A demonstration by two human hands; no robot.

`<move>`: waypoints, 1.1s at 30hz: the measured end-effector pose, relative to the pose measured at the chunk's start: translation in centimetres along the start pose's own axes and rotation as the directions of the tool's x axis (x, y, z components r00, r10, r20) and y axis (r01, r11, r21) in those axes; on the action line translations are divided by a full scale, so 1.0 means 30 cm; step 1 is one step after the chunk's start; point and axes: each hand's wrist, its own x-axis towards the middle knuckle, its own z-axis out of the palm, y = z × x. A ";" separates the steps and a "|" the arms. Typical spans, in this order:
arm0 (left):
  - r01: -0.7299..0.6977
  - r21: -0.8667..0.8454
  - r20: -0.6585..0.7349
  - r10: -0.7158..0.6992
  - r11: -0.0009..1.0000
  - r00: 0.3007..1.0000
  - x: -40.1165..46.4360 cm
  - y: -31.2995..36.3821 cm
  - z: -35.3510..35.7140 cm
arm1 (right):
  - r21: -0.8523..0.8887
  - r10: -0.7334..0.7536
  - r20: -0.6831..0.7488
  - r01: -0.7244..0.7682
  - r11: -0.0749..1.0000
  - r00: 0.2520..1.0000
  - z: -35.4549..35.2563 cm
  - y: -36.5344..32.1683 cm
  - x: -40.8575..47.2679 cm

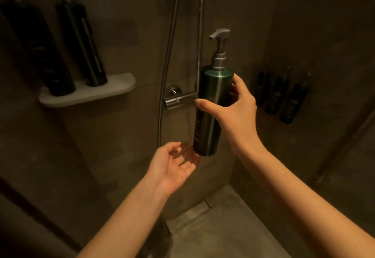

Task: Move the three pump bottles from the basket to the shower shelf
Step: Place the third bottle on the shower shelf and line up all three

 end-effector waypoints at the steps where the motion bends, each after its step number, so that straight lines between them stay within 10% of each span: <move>1: -0.060 -0.009 -0.004 0.060 0.998 0.998 0.007 0.047 0.013 | 0.042 -0.025 0.039 0.023 0.999 0.999 0.035 -0.014 0.055; 9: -0.547 0.026 -0.057 0.548 0.836 0.835 0.039 0.357 0.055 | 0.372 -0.225 0.250 0.121 0.920 0.942 0.365 -0.156 0.395; 14: -0.746 0.356 -0.052 0.809 0.563 0.585 0.088 0.510 0.056 | 0.474 -0.297 0.323 0.118 0.873 0.899 0.570 -0.171 0.553; 22: -0.574 0.808 0.007 0.972 0.134 0.236 0.236 0.651 0.065 | 0.539 -0.327 0.409 0.063 0.840 0.852 0.798 -0.087 0.678; 33: -0.307 0.951 -0.034 0.999 0.024 -0.028 0.402 0.693 0.101 | 0.571 -0.423 0.463 0.102 0.814 0.779 0.906 0.013 0.700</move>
